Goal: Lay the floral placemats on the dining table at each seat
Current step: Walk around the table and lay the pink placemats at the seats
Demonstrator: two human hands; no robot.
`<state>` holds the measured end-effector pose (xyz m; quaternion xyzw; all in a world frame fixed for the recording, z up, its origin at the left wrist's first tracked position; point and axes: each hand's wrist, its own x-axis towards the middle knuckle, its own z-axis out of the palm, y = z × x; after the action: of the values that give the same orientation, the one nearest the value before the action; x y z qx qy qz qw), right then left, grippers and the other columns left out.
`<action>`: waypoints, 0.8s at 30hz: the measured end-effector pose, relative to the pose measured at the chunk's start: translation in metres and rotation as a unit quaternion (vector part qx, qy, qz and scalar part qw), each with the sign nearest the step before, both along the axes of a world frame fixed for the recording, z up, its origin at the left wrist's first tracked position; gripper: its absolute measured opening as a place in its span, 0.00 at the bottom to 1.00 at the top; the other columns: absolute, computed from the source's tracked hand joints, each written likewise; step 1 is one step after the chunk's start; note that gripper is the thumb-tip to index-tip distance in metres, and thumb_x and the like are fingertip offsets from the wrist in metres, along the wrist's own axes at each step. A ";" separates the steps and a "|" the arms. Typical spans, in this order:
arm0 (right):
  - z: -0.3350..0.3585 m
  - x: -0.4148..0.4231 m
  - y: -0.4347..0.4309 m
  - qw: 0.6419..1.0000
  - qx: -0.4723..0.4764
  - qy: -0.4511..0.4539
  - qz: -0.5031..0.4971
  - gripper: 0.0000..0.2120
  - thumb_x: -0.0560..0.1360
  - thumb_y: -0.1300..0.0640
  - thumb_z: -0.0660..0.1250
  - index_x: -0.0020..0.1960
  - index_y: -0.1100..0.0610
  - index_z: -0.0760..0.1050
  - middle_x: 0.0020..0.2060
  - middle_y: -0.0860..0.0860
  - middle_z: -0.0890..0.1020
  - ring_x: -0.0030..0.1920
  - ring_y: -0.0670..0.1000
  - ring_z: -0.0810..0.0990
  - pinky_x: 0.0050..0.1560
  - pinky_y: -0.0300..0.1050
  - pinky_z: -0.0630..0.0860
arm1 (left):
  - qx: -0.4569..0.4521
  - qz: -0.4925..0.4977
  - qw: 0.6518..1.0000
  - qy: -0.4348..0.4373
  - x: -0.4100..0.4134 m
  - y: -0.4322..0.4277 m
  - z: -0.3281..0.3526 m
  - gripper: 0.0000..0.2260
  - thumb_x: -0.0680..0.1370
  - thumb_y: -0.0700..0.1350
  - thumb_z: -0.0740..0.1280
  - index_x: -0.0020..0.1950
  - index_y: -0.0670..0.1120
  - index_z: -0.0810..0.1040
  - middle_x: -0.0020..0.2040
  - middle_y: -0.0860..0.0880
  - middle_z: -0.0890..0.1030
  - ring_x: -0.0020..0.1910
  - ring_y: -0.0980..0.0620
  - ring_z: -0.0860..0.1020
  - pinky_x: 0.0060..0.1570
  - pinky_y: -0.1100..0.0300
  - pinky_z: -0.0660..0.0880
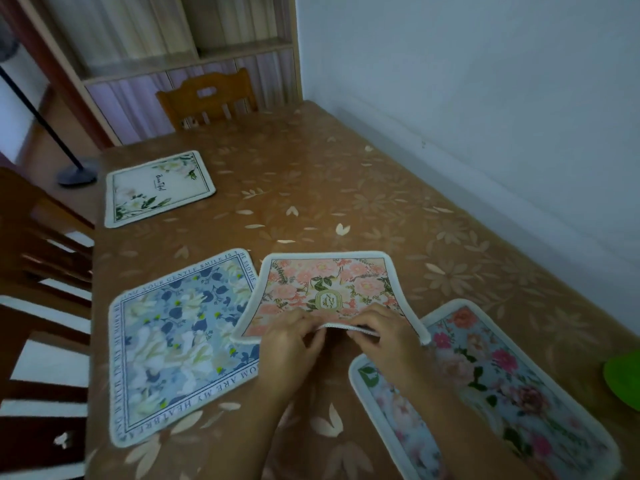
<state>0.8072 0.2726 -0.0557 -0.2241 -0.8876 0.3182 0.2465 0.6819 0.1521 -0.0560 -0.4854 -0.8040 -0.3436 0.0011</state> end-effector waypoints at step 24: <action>0.062 0.183 -0.186 0.973 -0.037 -0.065 0.218 0.03 0.69 0.56 0.71 0.42 0.54 0.81 0.41 0.47 0.82 0.45 0.47 0.77 0.47 0.45 0.76 | -0.005 0.271 0.962 -0.037 0.273 -0.234 0.061 0.06 0.69 0.41 0.74 0.44 0.47 0.84 0.36 0.49 0.81 0.36 0.48 0.78 0.33 0.55 0.76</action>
<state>0.9905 0.0870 0.0064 -0.0544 -0.9168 0.3816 0.1041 0.9553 -0.0816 0.0053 -0.2364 -0.9065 -0.3444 0.0617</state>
